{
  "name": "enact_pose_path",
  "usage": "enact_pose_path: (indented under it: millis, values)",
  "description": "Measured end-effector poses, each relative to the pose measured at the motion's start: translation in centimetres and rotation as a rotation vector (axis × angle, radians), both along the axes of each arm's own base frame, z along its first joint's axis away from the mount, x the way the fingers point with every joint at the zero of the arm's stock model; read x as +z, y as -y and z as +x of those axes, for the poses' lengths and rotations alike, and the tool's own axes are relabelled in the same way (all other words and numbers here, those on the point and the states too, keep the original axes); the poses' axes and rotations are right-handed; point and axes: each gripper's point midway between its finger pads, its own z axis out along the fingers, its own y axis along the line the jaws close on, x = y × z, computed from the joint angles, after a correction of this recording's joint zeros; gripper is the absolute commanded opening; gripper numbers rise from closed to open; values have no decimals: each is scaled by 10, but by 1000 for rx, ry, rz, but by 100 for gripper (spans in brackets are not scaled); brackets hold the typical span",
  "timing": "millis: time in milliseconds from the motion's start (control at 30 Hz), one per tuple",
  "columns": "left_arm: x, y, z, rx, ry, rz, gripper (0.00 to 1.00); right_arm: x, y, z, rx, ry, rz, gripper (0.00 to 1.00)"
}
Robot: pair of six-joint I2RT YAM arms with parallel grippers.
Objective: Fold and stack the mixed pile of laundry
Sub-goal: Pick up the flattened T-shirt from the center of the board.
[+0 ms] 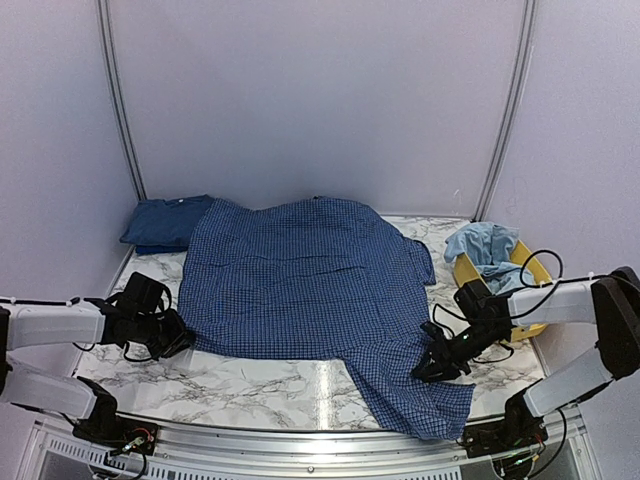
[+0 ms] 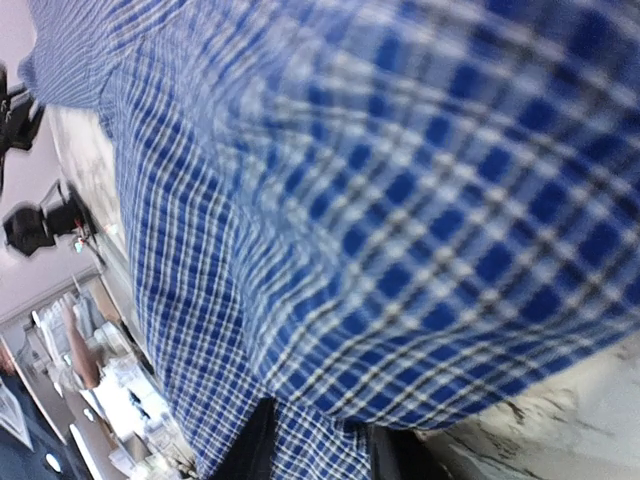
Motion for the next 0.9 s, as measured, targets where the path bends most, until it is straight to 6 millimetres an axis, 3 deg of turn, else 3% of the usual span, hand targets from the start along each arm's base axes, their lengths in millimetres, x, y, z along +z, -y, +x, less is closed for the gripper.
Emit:
enact_pose_path:
  millis: [67, 167, 267, 367, 467, 533, 600, 667, 700, 833, 900]
  values:
    - [-2, 0, 1, -9, -2, 1, 0, 1, -1, 0, -6, -7, 6, 0]
    - [-2, 0, 0, -23, -11, 1, 0, 13, -6, 7, -21, 18, 35, 0]
    - [24, 4, 11, -47, 25, 4, 0, 47, -15, 31, -28, 126, 88, 0]
    - [80, 13, 40, -75, 137, 0, 0, 103, -25, 69, -43, 289, 156, 0]
    - [160, 23, 78, -113, 297, 9, 0, 163, -23, 108, -82, 450, 205, 0]
    - [210, 28, 97, -140, 403, 27, 0, 191, -20, 124, -101, 523, 218, 0]
    - [238, 28, 106, -155, 464, 51, 0, 212, -18, 134, -110, 581, 226, 0]
    - [238, 23, 103, -163, 459, 84, 0, 219, -18, 135, -111, 597, 231, 0]
    - [229, 19, 98, -166, 434, 104, 0, 217, -17, 133, -112, 589, 229, 0]
    - [166, 3, 51, -210, 247, 156, 0, 190, -11, 109, -125, 514, 211, 0]
    - [143, -1, 27, -241, 173, 158, 0, 176, -8, 94, -138, 467, 204, 0]
